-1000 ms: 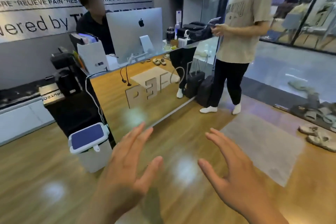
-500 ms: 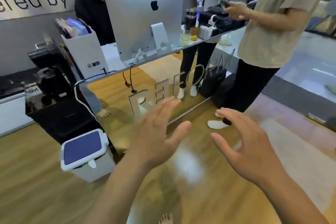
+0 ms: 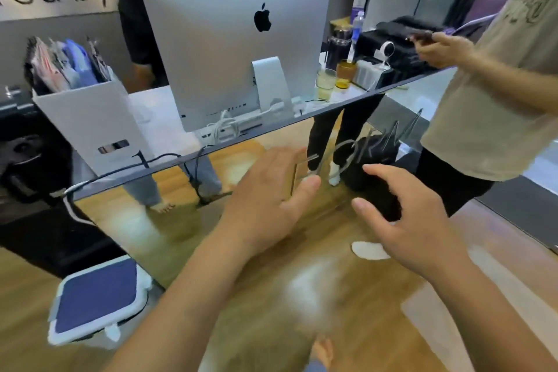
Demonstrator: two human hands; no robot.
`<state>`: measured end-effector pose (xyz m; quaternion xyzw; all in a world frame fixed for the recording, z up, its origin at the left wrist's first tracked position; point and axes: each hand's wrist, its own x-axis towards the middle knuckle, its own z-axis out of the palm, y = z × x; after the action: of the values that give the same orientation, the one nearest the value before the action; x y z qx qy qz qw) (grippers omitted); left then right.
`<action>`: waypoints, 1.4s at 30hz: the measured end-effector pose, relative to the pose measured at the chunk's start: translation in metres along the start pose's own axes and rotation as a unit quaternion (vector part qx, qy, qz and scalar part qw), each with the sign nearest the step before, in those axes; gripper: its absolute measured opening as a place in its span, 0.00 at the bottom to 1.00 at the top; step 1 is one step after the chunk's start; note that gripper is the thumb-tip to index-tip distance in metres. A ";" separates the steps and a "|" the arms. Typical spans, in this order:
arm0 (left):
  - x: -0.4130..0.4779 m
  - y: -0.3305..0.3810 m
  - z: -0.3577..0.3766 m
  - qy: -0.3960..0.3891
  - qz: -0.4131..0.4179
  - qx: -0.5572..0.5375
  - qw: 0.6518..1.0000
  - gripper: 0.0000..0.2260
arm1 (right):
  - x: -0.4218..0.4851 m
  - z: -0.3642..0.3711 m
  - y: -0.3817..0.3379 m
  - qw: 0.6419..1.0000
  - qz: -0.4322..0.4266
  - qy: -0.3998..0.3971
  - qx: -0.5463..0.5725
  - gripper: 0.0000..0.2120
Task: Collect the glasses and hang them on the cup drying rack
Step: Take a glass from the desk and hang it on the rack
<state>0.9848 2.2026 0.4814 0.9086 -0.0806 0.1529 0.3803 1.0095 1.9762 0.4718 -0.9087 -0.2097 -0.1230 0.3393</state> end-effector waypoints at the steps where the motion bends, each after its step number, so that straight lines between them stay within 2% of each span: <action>1: 0.017 -0.006 0.009 0.003 -0.010 0.003 1.000 0.20 | 0.019 0.003 0.014 1.000 -0.003 -0.007 0.002 0.24; 11: 0.191 -0.056 0.065 0.049 -0.110 0.020 0.993 0.22 | 0.236 0.030 0.127 0.993 -0.047 -0.104 -0.005 0.28; 19: 0.319 -0.115 0.109 0.052 -0.144 0.006 0.988 0.23 | 0.371 0.077 0.204 0.988 -0.027 -0.148 -0.043 0.31; 28: 0.463 -0.186 0.188 -0.024 -0.198 -0.088 0.976 0.25 | 0.499 0.121 0.284 0.982 0.046 -0.173 -0.062 0.38; 36: 0.520 -0.221 0.235 -0.038 -0.272 -0.099 0.956 0.25 | 0.602 0.168 0.341 0.971 0.041 -0.214 -0.098 0.44; 42: 0.542 -0.227 0.254 -0.007 -0.347 -0.102 0.932 0.26 | 0.642 0.202 0.370 0.949 0.027 -0.292 -0.117 0.52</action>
<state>1.6097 2.1629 0.3449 0.8373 0.2217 -0.0043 0.4998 1.7637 2.0498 0.3487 -0.9434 -0.2592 0.1336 0.1580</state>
